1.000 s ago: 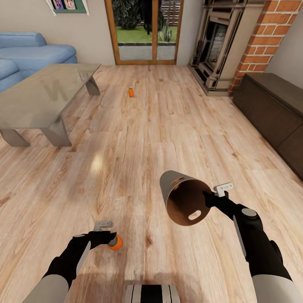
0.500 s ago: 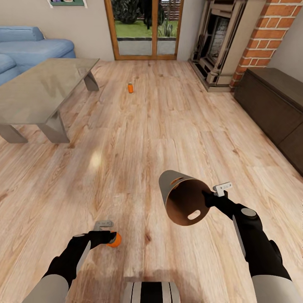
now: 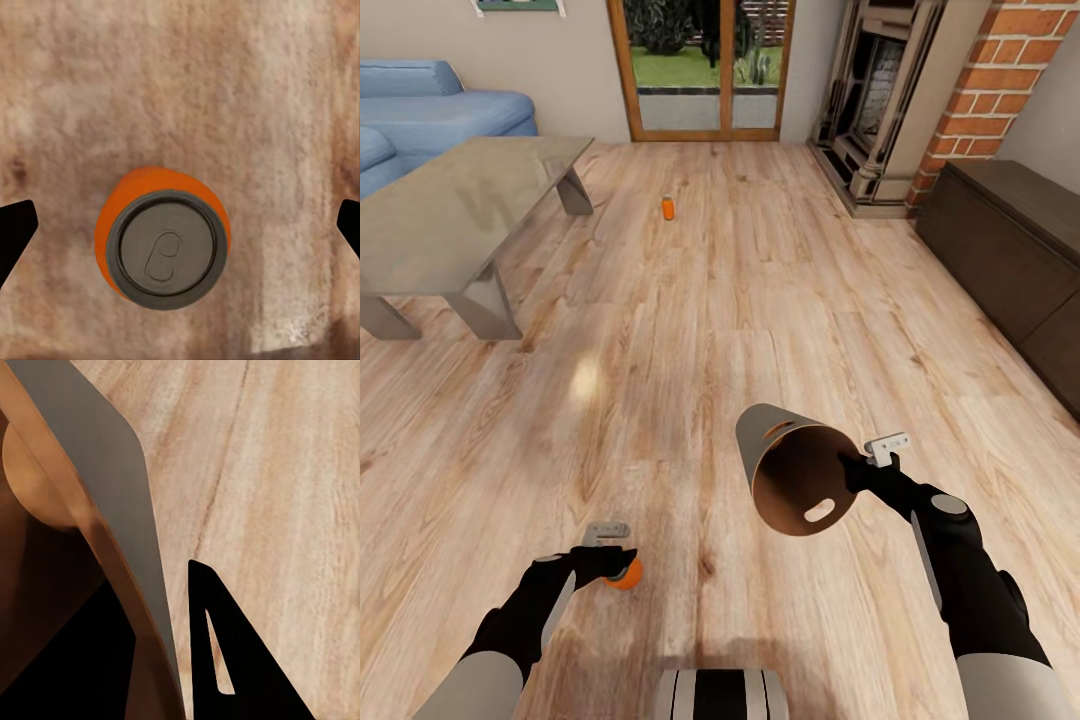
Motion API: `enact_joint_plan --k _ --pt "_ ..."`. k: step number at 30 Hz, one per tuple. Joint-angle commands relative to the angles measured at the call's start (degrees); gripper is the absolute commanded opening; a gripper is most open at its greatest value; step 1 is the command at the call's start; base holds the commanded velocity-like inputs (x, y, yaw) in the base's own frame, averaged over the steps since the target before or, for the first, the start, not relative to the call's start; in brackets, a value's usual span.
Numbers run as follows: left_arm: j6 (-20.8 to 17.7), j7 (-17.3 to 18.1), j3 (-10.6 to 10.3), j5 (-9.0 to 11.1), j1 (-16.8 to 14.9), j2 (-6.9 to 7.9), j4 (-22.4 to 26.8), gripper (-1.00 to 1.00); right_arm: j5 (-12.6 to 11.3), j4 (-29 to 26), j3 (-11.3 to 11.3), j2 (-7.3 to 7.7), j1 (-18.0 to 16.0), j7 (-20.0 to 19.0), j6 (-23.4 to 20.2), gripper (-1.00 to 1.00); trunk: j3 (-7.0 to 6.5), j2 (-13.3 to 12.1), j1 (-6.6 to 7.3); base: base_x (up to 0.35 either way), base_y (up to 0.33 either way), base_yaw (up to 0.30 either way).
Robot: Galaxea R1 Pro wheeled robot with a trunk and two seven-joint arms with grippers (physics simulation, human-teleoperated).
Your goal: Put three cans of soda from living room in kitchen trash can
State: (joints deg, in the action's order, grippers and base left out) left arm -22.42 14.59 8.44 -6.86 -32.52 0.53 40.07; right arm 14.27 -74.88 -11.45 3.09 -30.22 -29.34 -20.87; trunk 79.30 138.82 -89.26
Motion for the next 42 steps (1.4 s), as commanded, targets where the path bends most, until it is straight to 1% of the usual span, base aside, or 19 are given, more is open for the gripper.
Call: enact_joint_plan --k 1,4,13,21,25,27,29,32,42 --pt "0.0 0.0 0.0 0.0 0.0 0.00 0.0 1.00 -0.6 -0.1 0.0 -0.01 0.0 -0.1 -0.1 -1.00 0.00 0.0 0.01 0.001 -0.001 0.000" --pt "0.0 0.0 0.0 0.0 0.0 0.00 0.0 1.00 -0.6 0.0 0.0 -0.01 0.0 -0.1 -0.1 -1.00 0.00 0.0 0.01 0.000 0.000 0.000" --pt "0.0 0.1 0.0 0.0 0.0 0.00 0.0 1.00 -0.7 0.0 0.1 -0.01 0.0 -0.1 -0.1 -1.00 1.78 3.6 -1.97 0.000 0.000 0.000" --pt "0.0 0.0 0.0 0.0 0.0 0.00 0.0 1.00 -0.7 0.0 0.1 -0.09 0.0 -0.1 -0.2 -1.00 2.40 3.6 -1.97 0.000 0.000 0.000" --pt "0.0 0.1 0.0 0.0 0.0 0.00 0.0 1.00 -0.7 0.0 0.1 -0.46 0.0 0.0 -0.2 -1.00 2.70 3.6 -1.97 0.000 0.000 0.000" --pt "0.0 0.0 0.0 0.0 0.0 0.00 0.0 1.00 -0.6 0.0 0.1 -0.58 0.0 0.0 -0.2 -1.00 3.20 4.4 -2.41 0.000 0.000 0.000" --pt "0.0 0.1 0.0 0.0 0.0 0.00 0.0 1.00 -0.6 0.0 0.2 -0.65 0.0 0.0 -0.2 -1.00 3.77 4.4 -2.46 0.000 0.000 0.000" --pt "0.0 0.0 0.0 0.0 0.0 0.00 -0.1 1.00 -0.5 0.0 1.1 -0.70 0.0 0.0 -0.2 -1.00 4.66 4.5 -2.54 0.000 0.000 0.000" --pt "-0.1 0.2 0.0 0.1 0.0 0.00 0.0 1.00 -0.5 0.0 1.6 -0.72 0.0 0.0 -0.2 -1.00 5.26 4.5 -2.54 0.000 0.000 0.000"
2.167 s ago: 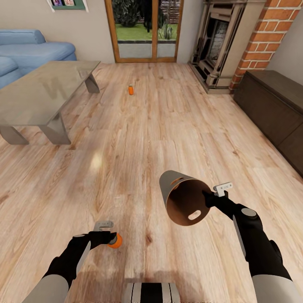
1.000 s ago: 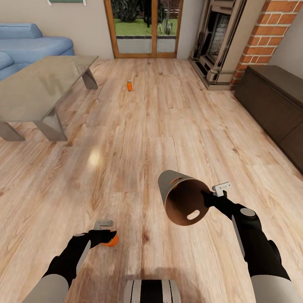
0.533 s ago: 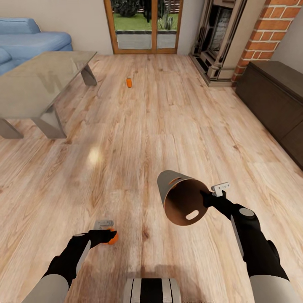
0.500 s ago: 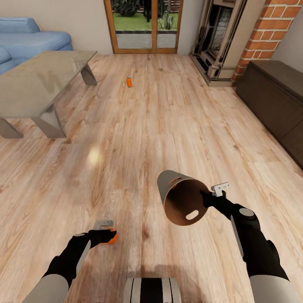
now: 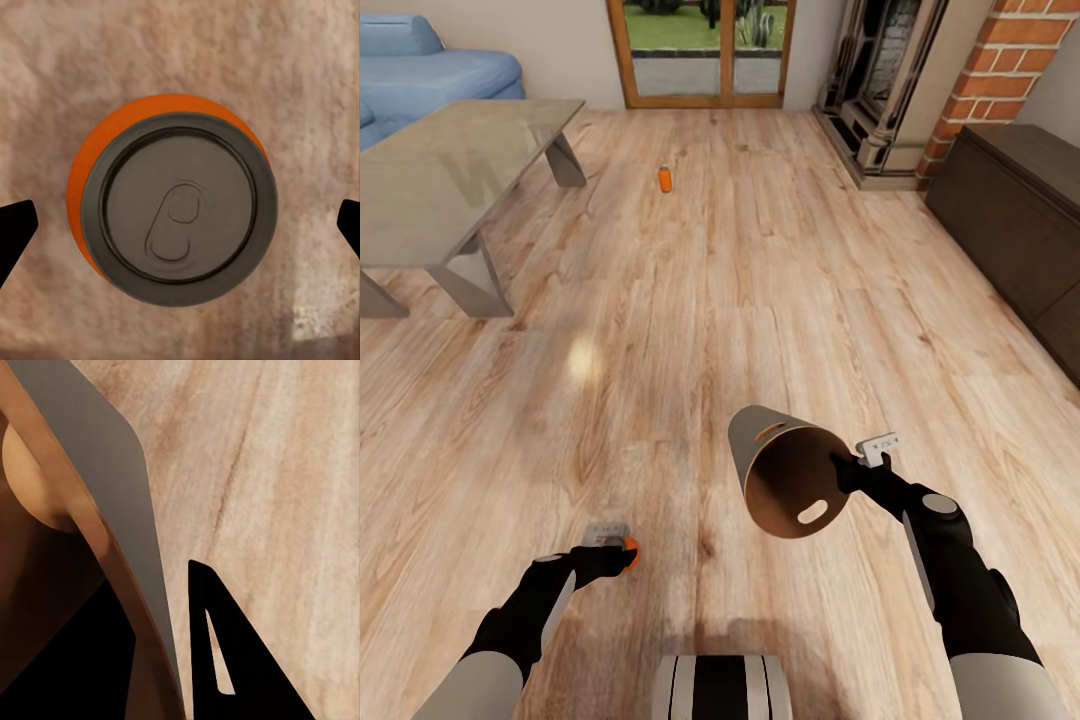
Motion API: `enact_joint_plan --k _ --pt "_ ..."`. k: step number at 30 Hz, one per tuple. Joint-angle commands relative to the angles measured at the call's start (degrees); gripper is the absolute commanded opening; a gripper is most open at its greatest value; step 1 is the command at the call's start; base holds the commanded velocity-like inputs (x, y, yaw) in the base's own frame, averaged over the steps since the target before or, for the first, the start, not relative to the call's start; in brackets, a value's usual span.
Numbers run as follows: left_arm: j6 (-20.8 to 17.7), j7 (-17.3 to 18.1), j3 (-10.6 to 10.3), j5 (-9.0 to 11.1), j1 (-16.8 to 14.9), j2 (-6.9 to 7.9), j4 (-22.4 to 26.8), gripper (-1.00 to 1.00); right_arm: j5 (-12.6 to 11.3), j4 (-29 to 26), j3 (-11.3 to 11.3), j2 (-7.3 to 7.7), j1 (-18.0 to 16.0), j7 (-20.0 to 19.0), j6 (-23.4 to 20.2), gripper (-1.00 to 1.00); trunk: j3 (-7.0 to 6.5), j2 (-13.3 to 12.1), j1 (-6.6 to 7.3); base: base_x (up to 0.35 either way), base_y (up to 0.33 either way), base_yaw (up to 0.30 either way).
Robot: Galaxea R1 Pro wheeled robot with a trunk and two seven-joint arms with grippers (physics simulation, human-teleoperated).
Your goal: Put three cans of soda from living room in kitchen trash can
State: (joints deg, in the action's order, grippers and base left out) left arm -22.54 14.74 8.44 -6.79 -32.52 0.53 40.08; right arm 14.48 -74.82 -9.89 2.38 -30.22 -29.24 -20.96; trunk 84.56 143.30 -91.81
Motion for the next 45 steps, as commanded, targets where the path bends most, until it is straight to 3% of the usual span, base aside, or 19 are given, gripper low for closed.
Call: enact_joint_plan --k 1,30,36,45 --pt "0.0 0.0 0.0 0.0 0.0 0.00 0.0 1.00 -0.7 -0.1 0.0 -0.01 0.0 -0.1 -0.1 -1.00 0.01 0.0 0.01 0.000 0.000 0.000" --pt "0.1 -0.1 0.0 0.0 0.0 0.00 0.0 1.00 -0.6 -0.1 0.2 -0.01 0.0 0.0 -0.1 -1.00 0.05 0.0 0.01 0.033 0.000 0.000" --pt "0.1 -0.1 0.0 0.0 0.0 0.00 0.0 1.00 -0.6 -0.1 2.0 -0.01 0.1 0.3 -0.1 -1.00 0.05 0.0 0.01 0.016 0.000 0.000" --pt "0.1 -0.1 0.0 0.0 0.0 0.00 0.1 1.00 -0.6 -0.1 2.4 -0.01 0.1 0.4 -0.1 -1.00 0.05 0.0 0.01 0.001 0.000 0.000"
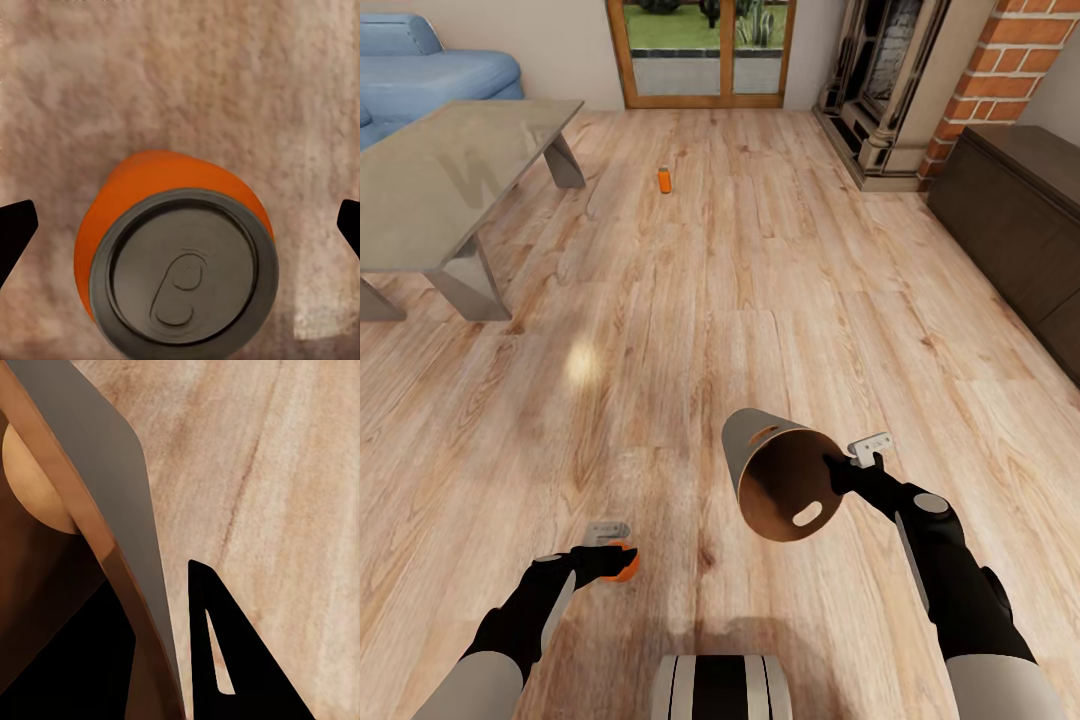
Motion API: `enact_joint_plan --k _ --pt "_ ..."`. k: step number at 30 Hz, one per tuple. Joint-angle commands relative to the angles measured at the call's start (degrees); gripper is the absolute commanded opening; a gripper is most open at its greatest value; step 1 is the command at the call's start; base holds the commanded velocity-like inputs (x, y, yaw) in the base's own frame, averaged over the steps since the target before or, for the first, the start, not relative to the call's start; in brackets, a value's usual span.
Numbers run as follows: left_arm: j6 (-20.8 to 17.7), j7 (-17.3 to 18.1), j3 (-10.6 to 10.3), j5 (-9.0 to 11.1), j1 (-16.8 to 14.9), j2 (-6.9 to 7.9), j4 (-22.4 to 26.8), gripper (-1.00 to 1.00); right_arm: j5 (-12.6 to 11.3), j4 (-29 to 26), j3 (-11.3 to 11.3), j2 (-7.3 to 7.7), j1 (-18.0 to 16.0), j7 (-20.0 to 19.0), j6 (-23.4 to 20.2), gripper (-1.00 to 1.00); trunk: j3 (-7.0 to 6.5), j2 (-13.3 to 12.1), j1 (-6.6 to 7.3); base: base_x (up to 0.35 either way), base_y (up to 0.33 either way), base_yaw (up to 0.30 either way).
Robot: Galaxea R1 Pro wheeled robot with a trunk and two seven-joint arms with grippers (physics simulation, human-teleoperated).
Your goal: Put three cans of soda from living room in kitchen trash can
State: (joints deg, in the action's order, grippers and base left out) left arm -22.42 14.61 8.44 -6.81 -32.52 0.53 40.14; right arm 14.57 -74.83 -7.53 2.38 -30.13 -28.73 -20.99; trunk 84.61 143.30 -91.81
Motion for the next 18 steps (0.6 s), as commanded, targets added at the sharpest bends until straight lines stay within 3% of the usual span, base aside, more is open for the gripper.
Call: enact_joint_plan --k 1,9,18 --pt "0.0 0.0 0.0 0.0 0.0 0.00 0.0 1.00 -0.7 -0.1 0.0 -0.01 0.0 -0.1 -0.1 -1.00 0.00 0.0 0.01 0.000 0.000 0.000" --pt "0.0 0.0 0.0 0.0 0.0 0.00 -0.1 1.00 -0.7 0.0 0.1 -0.01 0.0 -0.1 -0.1 -1.00 1.94 0.1 -0.20 0.000 0.000 0.000" --pt "0.0 0.0 0.0 0.0 0.0 0.00 0.0 1.00 -0.7 0.0 0.1 -0.01 0.0 -0.1 -0.1 -1.00 2.35 0.1 -0.20 0.000 0.000 0.000"
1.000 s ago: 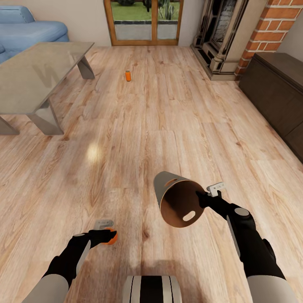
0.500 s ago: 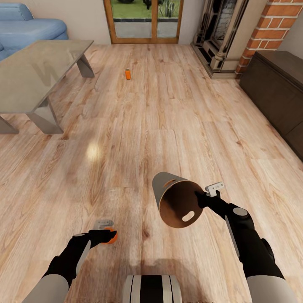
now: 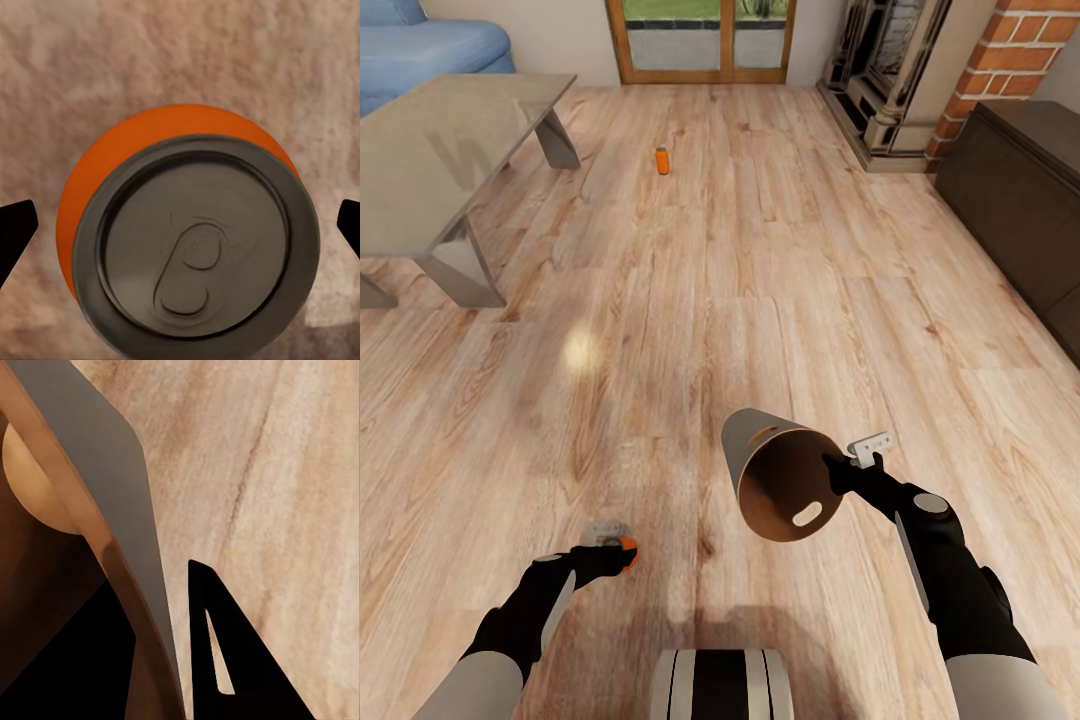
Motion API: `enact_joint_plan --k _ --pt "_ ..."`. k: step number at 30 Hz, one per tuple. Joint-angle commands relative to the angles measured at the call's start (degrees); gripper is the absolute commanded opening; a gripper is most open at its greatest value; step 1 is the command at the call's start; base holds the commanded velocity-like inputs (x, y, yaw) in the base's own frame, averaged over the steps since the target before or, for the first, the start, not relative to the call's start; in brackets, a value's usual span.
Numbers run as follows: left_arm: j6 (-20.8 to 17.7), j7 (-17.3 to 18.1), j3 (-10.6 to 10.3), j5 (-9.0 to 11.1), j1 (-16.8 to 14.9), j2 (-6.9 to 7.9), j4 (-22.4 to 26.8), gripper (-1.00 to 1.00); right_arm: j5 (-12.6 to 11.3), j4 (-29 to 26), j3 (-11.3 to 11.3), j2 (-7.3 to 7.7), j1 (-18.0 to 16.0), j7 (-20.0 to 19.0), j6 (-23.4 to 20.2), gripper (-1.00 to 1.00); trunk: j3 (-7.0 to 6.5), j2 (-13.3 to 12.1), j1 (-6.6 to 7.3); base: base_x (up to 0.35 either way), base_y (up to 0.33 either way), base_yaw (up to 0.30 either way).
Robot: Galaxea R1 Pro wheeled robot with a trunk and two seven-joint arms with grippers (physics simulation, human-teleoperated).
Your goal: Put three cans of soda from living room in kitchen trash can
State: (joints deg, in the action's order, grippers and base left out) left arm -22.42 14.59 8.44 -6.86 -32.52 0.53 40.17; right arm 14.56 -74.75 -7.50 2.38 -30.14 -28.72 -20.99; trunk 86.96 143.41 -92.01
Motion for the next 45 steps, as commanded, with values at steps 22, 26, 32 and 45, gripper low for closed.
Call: enact_joint_plan --k 22,26,32,45 --pt "0.0 0.0 -0.1 0.0 0.0 0.00 -0.1 -1.00 -0.7 -0.1 0.1 -0.01 0.0 -0.1 -0.1 -1.00 0.04 0.0 0.01 0.000 0.000 0.000" --pt "0.0 0.0 -0.1 0.0 0.0 0.00 -0.1 -1.00 -0.7 0.0 0.1 -0.01 0.0 -0.1 -0.1 -1.00 -0.84 -0.1 0.11 0.000 0.000 0.000" --pt "-0.2 0.0 -0.1 0.0 0.0 -0.01 -0.2 -1.00 -0.7 0.0 0.1 -0.01 0.0 -0.1 -0.1 -1.00 -2.17 -0.1 0.26 0.000 0.000 0.000" --pt "-0.1 -0.2 -0.1 -0.1 0.0 -0.07 -0.7 -1.00 -0.8 0.0 0.1 -0.01 0.0 -0.1 -0.1 -1.00 -4.63 -4.2 2.54 0.000 0.000 0.000"
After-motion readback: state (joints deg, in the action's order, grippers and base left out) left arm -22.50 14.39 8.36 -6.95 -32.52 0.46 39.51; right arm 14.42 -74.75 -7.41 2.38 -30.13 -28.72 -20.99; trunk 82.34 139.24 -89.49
